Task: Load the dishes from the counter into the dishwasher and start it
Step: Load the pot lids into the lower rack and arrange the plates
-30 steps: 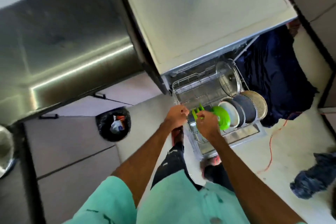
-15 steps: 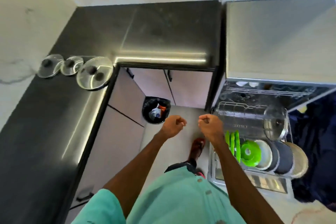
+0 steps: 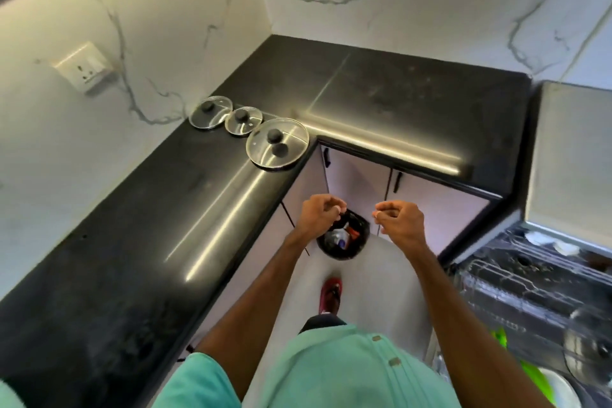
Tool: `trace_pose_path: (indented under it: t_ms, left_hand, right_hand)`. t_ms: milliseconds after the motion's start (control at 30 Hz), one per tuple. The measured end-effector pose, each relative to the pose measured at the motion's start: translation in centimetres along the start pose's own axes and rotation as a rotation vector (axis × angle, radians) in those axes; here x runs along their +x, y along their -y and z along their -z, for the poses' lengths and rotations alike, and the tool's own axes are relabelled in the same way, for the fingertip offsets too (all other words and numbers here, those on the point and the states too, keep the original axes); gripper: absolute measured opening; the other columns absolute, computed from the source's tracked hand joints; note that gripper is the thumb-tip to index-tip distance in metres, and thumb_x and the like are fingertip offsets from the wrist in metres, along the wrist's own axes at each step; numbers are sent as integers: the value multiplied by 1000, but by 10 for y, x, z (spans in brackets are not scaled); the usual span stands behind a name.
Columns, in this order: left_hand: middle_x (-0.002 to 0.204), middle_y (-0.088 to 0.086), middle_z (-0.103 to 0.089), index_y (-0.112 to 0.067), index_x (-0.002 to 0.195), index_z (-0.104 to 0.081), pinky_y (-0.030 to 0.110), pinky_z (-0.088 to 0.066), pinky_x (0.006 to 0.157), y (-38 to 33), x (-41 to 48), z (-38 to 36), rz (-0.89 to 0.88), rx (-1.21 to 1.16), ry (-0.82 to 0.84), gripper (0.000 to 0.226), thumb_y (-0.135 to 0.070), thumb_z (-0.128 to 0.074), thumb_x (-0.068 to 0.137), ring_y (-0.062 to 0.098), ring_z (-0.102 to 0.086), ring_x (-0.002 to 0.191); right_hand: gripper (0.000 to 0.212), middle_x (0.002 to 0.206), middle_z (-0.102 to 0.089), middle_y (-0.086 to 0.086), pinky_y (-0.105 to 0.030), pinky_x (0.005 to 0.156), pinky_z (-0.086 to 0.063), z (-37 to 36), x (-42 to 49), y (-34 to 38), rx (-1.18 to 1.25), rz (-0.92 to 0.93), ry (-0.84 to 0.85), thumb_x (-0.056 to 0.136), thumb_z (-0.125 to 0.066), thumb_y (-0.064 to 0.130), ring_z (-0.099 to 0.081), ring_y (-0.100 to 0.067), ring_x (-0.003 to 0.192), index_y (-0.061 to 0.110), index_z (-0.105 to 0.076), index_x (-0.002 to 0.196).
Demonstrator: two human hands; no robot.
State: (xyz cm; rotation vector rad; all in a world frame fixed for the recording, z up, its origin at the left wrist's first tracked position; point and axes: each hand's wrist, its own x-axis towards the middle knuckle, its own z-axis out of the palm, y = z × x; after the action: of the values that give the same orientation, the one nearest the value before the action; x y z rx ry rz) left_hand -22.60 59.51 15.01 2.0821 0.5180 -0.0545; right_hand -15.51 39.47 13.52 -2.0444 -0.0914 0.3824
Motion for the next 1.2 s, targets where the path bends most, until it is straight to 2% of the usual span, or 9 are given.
trace_pose_path:
  t_ms: [100,267,333,500,667,800,967,1067,1200]
  left_hand:
    - [90,-6,-78,-15,96,-78,9,-51,72,9,30,42,-5,7,-88,20,-10,-60,87,3,-70,78]
    - [80,-11,-77,-25,84,-74,33,-61,80,58,100,113,117,-59,-225,18,-22,-57,80,4,-73,72]
    - [81,-14,-76,-27,82,-72,38,-62,78,81,126,137,181,-64,-269,19,-18,-56,79,5,-73,72]
    - [84,-11,-75,-25,85,-74,31,-59,81,119,170,178,286,35,-291,20,-18,-57,77,5,-70,78]
    - [82,-7,-73,-21,87,-76,17,-50,72,131,186,203,330,56,-313,22,-11,-58,81,8,-68,80]
    - [79,-9,-72,-22,87,-76,24,-53,74,140,203,225,372,60,-354,20,-13,-60,79,9,-67,79]
    - [84,-9,-72,-28,84,-71,32,-58,80,147,238,261,397,75,-406,25,-24,-50,71,15,-69,83]
    - [89,-6,-72,-25,93,-71,35,-57,81,149,260,278,374,112,-432,31,-25,-48,72,18,-68,87]
    - [101,1,-72,-20,107,-68,37,-54,85,142,293,291,350,174,-450,28,-15,-55,83,24,-67,96]
  right_hand:
    - [11,80,-77,2,-41,77,-63,-36,37,30,0,31,62,81,-80,17,-74,-14,74,22,-76,90]
    - [11,76,-76,2,-34,67,-63,-100,106,78,-13,17,165,82,-80,17,-74,-16,71,17,-76,92]
    - [10,74,-76,1,-39,69,-63,-128,132,90,-5,2,193,81,-79,18,-75,-17,71,18,-76,91]
    - [13,72,-74,6,-41,78,-62,-194,167,104,-114,-5,271,78,-78,19,-72,-11,72,21,-74,91]
    - [35,95,-73,4,-29,85,-58,-229,190,126,-179,46,258,77,-83,23,-68,-9,82,14,-71,109]
    - [59,120,-69,-6,-36,98,-52,-256,225,156,-269,182,197,75,-85,30,-66,-20,110,12,-63,127]
    - [94,148,-43,-13,-45,113,-38,-297,267,183,-507,262,299,73,-83,44,-40,-32,138,14,-36,148]
    - [80,145,-43,-12,-43,111,-40,-316,274,187,-663,282,408,79,-79,43,-41,-30,135,21,-40,145]
    - [53,132,-43,-7,-37,97,-48,-326,272,186,-779,324,295,86,-74,39,-44,-25,124,25,-50,132]
